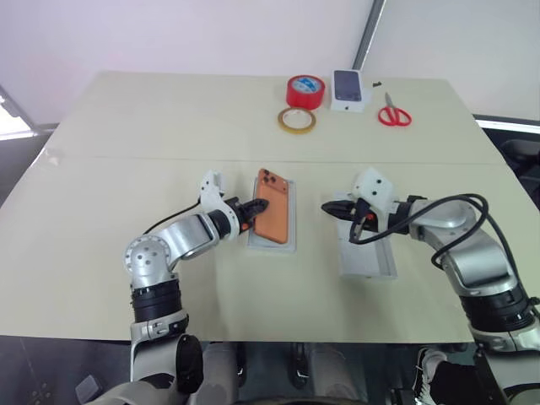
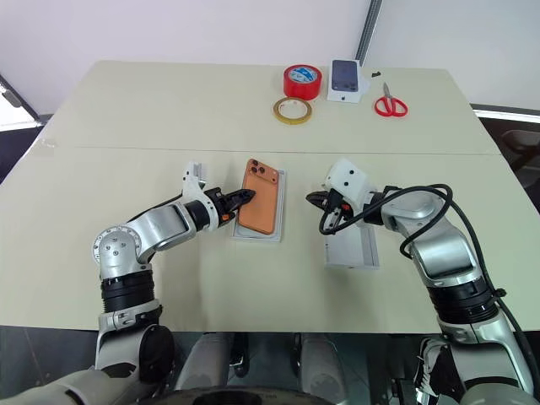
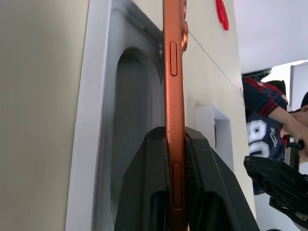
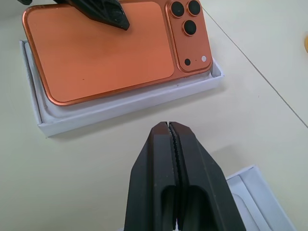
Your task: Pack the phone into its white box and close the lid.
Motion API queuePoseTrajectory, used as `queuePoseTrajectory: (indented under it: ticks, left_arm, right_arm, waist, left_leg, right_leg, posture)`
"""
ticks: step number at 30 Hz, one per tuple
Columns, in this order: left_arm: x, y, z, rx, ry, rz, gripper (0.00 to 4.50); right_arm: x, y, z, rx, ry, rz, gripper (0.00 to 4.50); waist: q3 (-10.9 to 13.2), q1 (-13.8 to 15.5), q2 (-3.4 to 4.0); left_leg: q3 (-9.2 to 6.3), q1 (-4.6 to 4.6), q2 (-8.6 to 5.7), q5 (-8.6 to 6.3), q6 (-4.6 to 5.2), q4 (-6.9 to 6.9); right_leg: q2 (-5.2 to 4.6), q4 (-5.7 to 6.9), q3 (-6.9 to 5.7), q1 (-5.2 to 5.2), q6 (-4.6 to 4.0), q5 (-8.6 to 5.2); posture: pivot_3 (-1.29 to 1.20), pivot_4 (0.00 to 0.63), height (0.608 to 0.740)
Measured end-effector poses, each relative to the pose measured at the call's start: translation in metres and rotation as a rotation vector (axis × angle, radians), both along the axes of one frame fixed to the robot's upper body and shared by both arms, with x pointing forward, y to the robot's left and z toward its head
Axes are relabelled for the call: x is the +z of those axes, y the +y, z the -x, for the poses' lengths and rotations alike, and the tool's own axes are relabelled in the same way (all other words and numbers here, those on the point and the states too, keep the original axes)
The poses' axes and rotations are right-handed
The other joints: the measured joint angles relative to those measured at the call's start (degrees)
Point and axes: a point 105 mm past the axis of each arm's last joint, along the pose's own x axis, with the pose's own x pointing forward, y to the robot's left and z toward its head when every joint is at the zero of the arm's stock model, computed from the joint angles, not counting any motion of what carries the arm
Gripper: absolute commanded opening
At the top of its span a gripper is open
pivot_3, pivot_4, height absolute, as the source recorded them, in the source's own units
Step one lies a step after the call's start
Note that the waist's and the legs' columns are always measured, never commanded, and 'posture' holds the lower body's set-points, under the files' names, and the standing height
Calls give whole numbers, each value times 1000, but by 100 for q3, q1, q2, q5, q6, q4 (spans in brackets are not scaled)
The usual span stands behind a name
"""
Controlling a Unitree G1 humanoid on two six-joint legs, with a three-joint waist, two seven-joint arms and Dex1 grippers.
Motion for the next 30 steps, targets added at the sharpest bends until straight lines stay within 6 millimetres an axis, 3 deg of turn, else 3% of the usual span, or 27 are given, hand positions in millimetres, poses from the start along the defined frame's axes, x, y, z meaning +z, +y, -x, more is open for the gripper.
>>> queuePoseTrajectory:
  ticks: [4,8,13,30]
  left_arm:
    - [-1,-1,1,-6,8,10,18]
    - [-2,-2,1,-14,13,21,1688]
    - [3,-9,4,-49,-3,42,4375]
    - [14,9,19,-196,-145,-279,4456]
  right_arm:
    - [0,0,-1,1,-10,3,0]
    - [-3,1,-1,4,-3,12,0]
    - [-6,0,-2,0,3,16,0]
    - [-9,5,-3,16,-7,27,0]
  waist:
    - [0,5,0]
    - [0,6,0]
    - [0,5,0]
    - [1,2,1]
  left_leg:
    - [-1,-1,0,-1,2,3]
    - [-1,-1,-1,-1,2,4]
    - [-1,4,0,-1,3,4]
    - [-1,5,6,-2,2,3]
  right_leg:
    - [-1,0,0,2,0,0]
    - [-1,0,0,3,0,0]
    - [-1,0,0,8,0,0]
    - [-2,0,0,8,0,0]
  posture:
    - [0,150,740]
    - [0,150,740]
    - [0,150,740]
    - [0,150,740]
